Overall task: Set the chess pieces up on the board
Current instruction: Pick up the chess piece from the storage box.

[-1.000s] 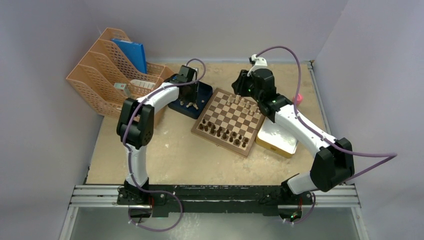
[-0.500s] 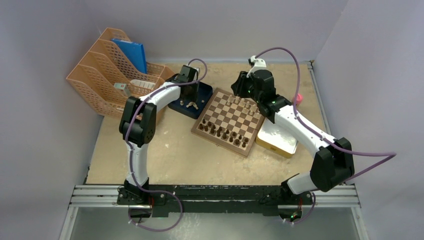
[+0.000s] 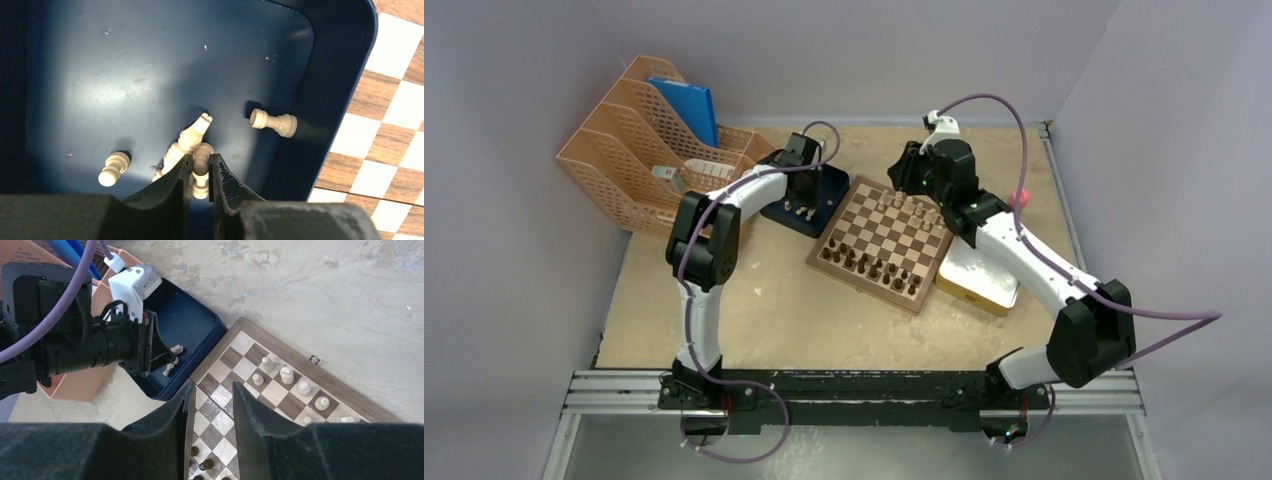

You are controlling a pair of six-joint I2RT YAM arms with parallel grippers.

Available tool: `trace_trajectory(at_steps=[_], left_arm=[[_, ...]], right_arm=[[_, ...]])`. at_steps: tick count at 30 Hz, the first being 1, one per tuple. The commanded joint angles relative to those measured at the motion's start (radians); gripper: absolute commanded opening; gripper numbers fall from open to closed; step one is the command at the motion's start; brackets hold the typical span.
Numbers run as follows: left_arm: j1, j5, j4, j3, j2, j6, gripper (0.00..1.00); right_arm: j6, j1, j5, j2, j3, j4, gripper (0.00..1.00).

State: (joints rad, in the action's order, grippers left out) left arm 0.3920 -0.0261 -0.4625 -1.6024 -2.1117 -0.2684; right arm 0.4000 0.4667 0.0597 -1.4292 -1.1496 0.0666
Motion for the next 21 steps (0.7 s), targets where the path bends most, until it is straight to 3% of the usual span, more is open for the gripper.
trace_trajectory(at_steps=[1, 5, 21], left_arm=[[-0.009, 0.007, -0.026, -0.057, 0.003, 0.024, 0.12], [-0.008, 0.002, -0.046, -0.058, 0.052, 0.033, 0.06], [0.022, 0.078, -0.140, -0.064, 0.267, 0.038, 0.06]], right_arm=[[-0.014, 0.003, 0.008, 0.053, 0.003, 0.041, 0.36], [-0.013, 0.003, 0.002, 0.064, 0.006, 0.045, 0.36], [0.017, 0.003, 0.038, 0.096, 0.007, 0.046, 0.35]])
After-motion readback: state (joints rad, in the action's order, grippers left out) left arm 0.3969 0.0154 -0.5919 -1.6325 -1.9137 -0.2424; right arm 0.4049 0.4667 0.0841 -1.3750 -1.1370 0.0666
